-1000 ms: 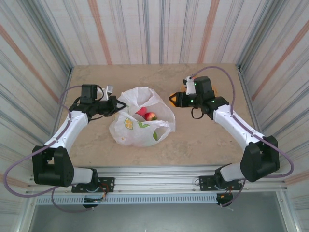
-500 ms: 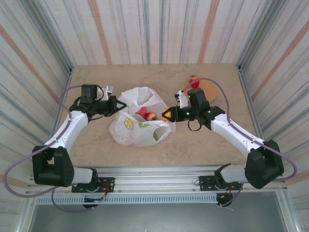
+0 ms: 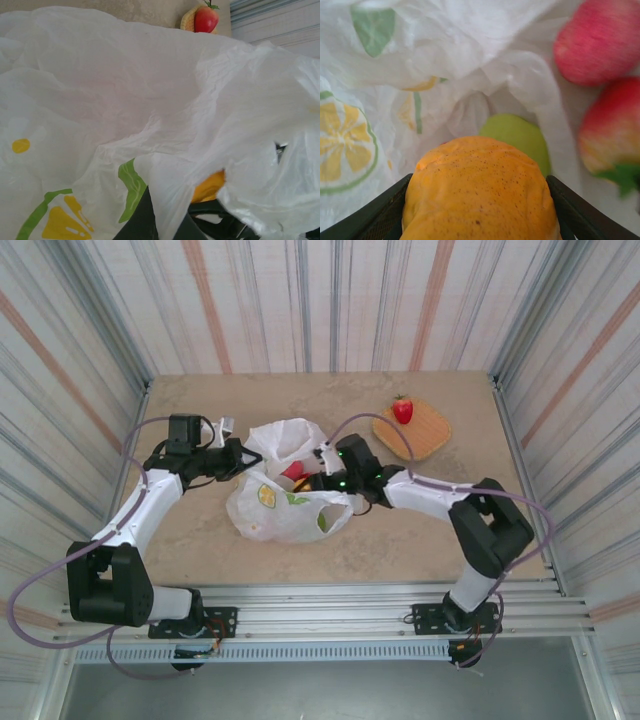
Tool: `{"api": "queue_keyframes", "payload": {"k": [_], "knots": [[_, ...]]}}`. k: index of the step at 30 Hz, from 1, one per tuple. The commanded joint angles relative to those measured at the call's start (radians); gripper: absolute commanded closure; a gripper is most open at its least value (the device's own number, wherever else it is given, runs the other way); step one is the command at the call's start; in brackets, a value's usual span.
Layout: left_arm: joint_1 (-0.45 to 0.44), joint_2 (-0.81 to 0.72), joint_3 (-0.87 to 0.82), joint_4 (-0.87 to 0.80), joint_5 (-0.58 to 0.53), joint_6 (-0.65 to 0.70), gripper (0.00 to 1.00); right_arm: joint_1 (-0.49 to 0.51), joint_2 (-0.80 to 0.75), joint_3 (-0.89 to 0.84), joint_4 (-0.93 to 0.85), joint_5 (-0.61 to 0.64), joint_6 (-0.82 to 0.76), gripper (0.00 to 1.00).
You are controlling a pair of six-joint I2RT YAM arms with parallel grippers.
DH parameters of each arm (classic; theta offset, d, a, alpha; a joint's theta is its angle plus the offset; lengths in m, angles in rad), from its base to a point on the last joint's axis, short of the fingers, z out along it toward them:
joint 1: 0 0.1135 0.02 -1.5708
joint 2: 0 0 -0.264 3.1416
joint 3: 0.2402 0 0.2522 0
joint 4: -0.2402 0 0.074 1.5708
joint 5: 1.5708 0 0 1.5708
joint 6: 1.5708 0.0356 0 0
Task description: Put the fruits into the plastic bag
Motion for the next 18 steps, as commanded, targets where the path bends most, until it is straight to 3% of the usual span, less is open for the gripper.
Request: {"api": "queue_keyframes", "payload": {"k": [1,9,18], "knots": [[0.008,-0.008,-0.007,0.003,0.032,0.001,0.96,0.047,0.042,0.061,0.162,0.06,0.085,0.44],[0.008,-0.012,-0.009,0.006,0.038,0.0,0.96,0.14,0.165,0.145,0.178,0.176,0.123,0.32],[0.008,-0.013,-0.009,0.006,0.039,-0.004,0.96,0.121,0.127,0.123,0.14,0.147,0.117,0.15]]}}
